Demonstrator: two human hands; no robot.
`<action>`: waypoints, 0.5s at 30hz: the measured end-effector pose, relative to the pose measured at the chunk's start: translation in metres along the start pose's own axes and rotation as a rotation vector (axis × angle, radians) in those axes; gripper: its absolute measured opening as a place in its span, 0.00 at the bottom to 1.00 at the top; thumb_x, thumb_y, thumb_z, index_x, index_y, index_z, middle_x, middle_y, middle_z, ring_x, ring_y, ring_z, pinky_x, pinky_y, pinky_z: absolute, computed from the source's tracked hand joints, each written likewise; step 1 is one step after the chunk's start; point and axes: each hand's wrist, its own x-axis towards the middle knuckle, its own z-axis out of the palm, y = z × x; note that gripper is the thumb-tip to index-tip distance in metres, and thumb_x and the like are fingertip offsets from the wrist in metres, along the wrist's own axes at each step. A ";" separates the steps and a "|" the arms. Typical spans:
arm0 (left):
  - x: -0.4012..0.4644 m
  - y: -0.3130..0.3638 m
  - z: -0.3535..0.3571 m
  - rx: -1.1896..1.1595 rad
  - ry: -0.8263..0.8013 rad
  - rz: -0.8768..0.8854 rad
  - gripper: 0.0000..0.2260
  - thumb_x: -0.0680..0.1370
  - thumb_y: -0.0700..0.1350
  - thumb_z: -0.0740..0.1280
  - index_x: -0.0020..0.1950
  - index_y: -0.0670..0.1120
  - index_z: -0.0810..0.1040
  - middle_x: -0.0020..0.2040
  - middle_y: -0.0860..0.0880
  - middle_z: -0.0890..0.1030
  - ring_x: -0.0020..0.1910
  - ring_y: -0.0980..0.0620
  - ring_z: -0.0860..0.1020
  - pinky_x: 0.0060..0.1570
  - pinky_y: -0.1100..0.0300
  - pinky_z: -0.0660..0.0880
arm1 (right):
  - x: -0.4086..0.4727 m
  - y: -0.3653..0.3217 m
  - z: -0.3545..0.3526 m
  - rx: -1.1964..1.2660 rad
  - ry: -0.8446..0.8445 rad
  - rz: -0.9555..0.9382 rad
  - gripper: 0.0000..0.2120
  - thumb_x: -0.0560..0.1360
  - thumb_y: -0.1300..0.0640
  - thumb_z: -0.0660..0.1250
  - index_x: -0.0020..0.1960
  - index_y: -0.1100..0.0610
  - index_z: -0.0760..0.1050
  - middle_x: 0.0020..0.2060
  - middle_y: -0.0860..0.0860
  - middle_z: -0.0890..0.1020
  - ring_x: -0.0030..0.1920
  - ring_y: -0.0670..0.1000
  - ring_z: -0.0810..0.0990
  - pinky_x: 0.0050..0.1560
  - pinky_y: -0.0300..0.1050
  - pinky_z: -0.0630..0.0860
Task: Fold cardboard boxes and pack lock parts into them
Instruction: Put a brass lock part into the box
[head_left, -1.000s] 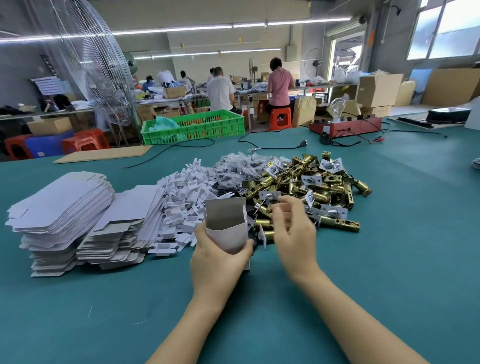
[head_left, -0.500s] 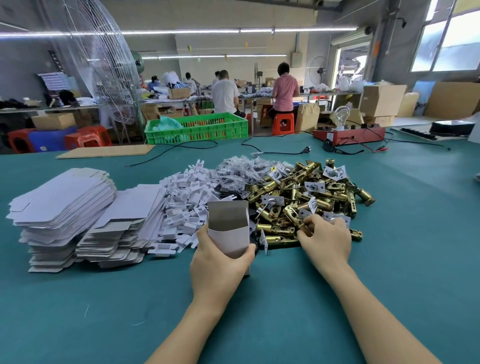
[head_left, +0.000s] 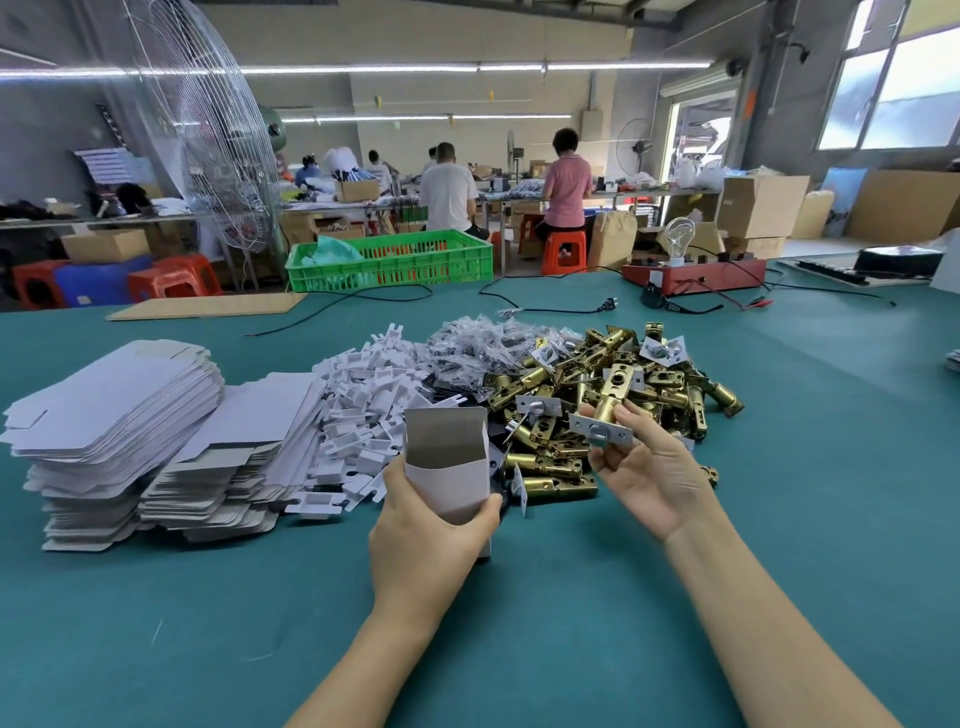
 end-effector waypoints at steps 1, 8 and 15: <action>0.000 0.000 0.000 -0.001 -0.002 0.002 0.34 0.62 0.62 0.76 0.58 0.58 0.60 0.50 0.58 0.72 0.45 0.53 0.71 0.43 0.60 0.67 | 0.000 -0.001 0.000 0.035 -0.019 0.010 0.18 0.68 0.60 0.71 0.56 0.55 0.71 0.54 0.58 0.83 0.39 0.49 0.82 0.42 0.43 0.77; -0.001 0.001 0.001 0.049 0.004 0.090 0.39 0.62 0.59 0.78 0.67 0.47 0.67 0.52 0.55 0.73 0.52 0.50 0.74 0.47 0.59 0.68 | -0.011 -0.017 0.022 -0.089 -0.130 -0.021 0.15 0.67 0.66 0.70 0.52 0.61 0.74 0.44 0.57 0.83 0.42 0.54 0.84 0.49 0.50 0.82; 0.000 0.004 0.000 0.031 -0.014 0.078 0.37 0.63 0.58 0.78 0.65 0.50 0.65 0.49 0.59 0.71 0.49 0.54 0.72 0.48 0.59 0.69 | -0.035 -0.044 0.081 -0.340 -0.443 -0.204 0.24 0.65 0.64 0.74 0.59 0.61 0.72 0.44 0.56 0.84 0.47 0.57 0.84 0.50 0.52 0.81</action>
